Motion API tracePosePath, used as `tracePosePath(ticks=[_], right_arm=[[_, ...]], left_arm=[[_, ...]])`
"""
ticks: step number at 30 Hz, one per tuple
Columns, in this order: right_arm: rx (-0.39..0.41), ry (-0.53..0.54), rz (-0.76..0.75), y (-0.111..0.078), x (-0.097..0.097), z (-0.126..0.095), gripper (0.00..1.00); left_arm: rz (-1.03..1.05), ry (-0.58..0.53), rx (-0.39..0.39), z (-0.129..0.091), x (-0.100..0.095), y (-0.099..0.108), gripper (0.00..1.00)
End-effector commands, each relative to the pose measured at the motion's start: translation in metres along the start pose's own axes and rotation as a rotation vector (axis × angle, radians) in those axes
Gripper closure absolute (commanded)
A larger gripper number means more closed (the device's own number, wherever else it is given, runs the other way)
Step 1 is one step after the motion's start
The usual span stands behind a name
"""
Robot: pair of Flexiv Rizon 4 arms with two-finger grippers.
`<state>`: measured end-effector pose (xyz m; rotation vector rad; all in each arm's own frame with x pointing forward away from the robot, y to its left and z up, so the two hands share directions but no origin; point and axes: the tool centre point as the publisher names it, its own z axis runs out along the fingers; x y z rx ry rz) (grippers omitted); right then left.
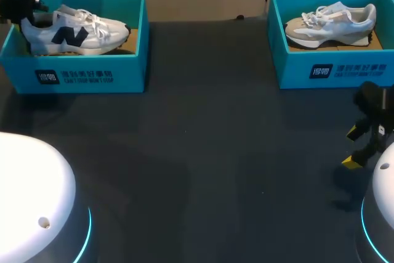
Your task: Take the shoe out of the shoebox, open the shoe tongue, remove and reinsert the insole, then place the shoe into the shoebox
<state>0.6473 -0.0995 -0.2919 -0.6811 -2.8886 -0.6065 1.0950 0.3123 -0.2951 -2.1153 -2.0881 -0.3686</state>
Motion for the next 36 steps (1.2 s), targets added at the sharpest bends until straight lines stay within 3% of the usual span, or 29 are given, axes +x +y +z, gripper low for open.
tracePosePath(ticks=[1,14,36], right_arm=[[0.002,-0.002,0.001,0.0,0.0,0.001,0.0],[0.002,-0.002,0.001,0.0,0.0,0.001,0.0],[0.002,-0.002,0.001,0.0,0.0,0.001,0.0]], left_arm=[[0.001,-0.002,-0.007,0.0,0.0,-0.005,1.0],[0.034,-0.019,-0.009,-0.002,-0.009,-0.03,1.0],[0.057,-0.012,0.042,0.034,-0.02,-0.037,1.0]])
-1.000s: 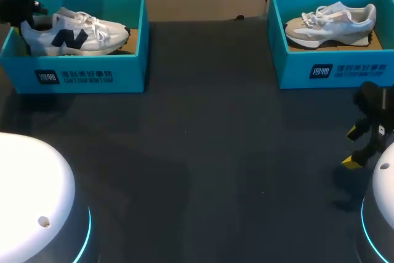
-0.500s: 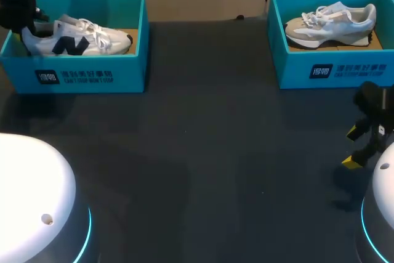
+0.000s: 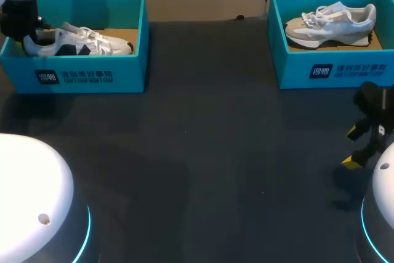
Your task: Take the shoe out of the shoebox, open the shoe tongue, remove and reinsert the insole, then place the shoe into the shoebox
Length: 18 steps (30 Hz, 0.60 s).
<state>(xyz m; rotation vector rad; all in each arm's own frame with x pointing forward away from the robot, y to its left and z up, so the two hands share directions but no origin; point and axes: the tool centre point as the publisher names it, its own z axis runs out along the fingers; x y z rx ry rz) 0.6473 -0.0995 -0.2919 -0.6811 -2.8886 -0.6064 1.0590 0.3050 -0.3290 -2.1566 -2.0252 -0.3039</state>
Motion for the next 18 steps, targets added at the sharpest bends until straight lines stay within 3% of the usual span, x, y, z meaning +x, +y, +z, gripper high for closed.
tracePosePath(ticks=[1,18], right_arm=[[0.002,-0.002,0.001,0.0,0.0,0.001,0.0],[0.002,-0.002,0.001,0.0,0.0,0.001,0.0]], left_arm=[[0.001,0.01,0.01,0.008,-0.004,0.001,1.0],[0.002,-0.004,0.025,0.028,-0.006,0.003,1.0]])
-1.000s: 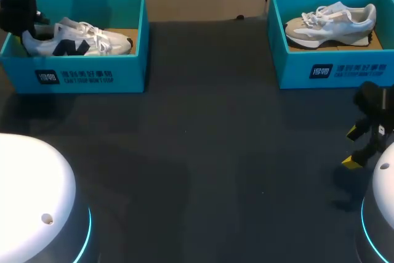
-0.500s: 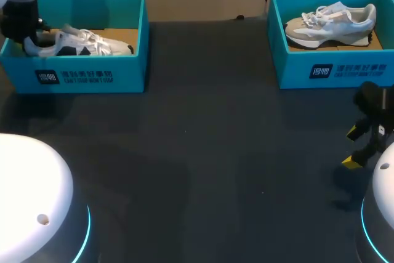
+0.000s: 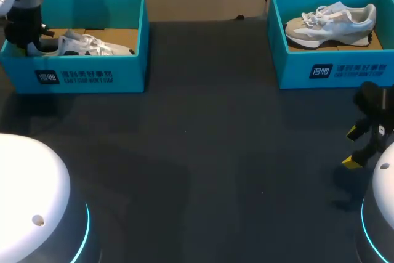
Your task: Take the shoe out of the shoebox, open the shoe tongue, remove and reinsert the insole, then place the shoe into the shoebox
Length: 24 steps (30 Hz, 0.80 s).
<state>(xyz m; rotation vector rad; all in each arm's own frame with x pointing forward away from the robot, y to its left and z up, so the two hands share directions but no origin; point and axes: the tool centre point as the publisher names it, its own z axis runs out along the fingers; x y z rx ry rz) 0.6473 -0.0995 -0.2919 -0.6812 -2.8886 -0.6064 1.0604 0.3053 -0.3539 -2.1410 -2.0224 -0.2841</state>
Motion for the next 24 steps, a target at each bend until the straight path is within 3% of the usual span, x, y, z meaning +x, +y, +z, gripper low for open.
tracePosePath(ticks=[1,24], right_arm=[[0.002,-0.002,0.001,0.0,0.001,0.001,0.0],[0.002,-0.002,0.001,0.0,0.001,0.001,0.0]], left_arm=[[0.008,-0.006,0.004,0.004,0.0,0.002,1.0],[0.058,-0.026,0.026,0.021,-0.003,0.0,1.0]])
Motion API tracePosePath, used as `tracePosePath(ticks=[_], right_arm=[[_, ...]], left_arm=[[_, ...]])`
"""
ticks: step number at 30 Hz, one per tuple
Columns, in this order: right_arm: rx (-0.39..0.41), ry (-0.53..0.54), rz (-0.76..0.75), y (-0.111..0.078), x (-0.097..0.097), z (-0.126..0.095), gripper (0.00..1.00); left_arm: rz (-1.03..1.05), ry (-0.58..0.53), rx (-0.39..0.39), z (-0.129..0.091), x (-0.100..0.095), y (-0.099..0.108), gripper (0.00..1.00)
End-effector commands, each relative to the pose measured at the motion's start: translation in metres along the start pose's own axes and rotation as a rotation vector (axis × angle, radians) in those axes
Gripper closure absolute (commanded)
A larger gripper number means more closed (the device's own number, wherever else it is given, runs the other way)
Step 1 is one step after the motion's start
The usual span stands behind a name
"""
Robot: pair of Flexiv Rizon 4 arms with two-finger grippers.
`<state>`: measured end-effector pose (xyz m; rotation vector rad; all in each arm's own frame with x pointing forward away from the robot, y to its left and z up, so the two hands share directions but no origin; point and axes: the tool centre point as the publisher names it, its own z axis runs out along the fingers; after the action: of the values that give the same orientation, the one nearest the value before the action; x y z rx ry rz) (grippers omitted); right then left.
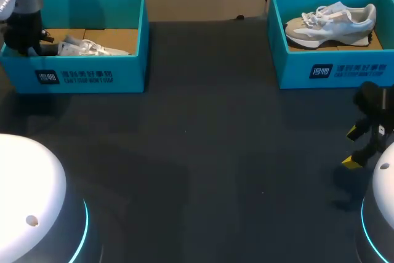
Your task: Take the shoe out of the shoebox, open the shoe tongue, remove and reinsert the insole, then place the shoe into the shoebox
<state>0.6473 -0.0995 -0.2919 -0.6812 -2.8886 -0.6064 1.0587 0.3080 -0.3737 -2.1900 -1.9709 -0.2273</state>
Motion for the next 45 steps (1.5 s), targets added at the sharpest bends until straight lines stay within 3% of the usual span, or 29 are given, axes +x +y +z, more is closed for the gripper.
tracePosePath(ticks=[1,6,10,14,20,23,33,39,45], right_arm=[[0.002,-0.002,0.001,0.0,0.001,0.001,0.0],[0.002,-0.002,0.001,0.0,0.001,0.001,0.0],[0.002,-0.002,0.001,0.0,0.001,0.001,0.0],[0.002,-0.002,0.001,0.0,0.001,0.001,0.0],[0.002,-0.002,0.001,0.0,0.001,0.001,0.0],[0.002,-0.002,0.001,0.0,0.001,0.001,0.0],[0.002,-0.002,0.001,0.0,0.001,0.001,0.0],[0.002,-0.002,0.001,0.0,0.001,0.001,0.0],[0.002,-0.002,0.001,0.0,0.001,0.001,0.0]], left_arm=[[0.008,0.0,0.003,0.002,0.0,0.002,1.0],[0.015,0.0,0.0,0.003,-0.001,0.003,1.0],[0.025,-0.017,-0.003,0.003,-0.001,0.003,0.48],[0.025,-0.034,-0.005,0.001,-0.002,0.001,0.21],[0.027,-0.05,-0.017,-0.011,-0.004,0.001,0.16],[0.026,-0.069,-0.029,-0.017,-0.005,0.001,0.08],[0.016,-0.117,-0.071,-0.057,-0.007,-0.001,0.08],[0.005,-0.133,-0.089,-0.083,-0.004,-0.006,0.0],[-0.004,-0.156,-0.095,-0.104,-0.002,-0.012,0.0]])
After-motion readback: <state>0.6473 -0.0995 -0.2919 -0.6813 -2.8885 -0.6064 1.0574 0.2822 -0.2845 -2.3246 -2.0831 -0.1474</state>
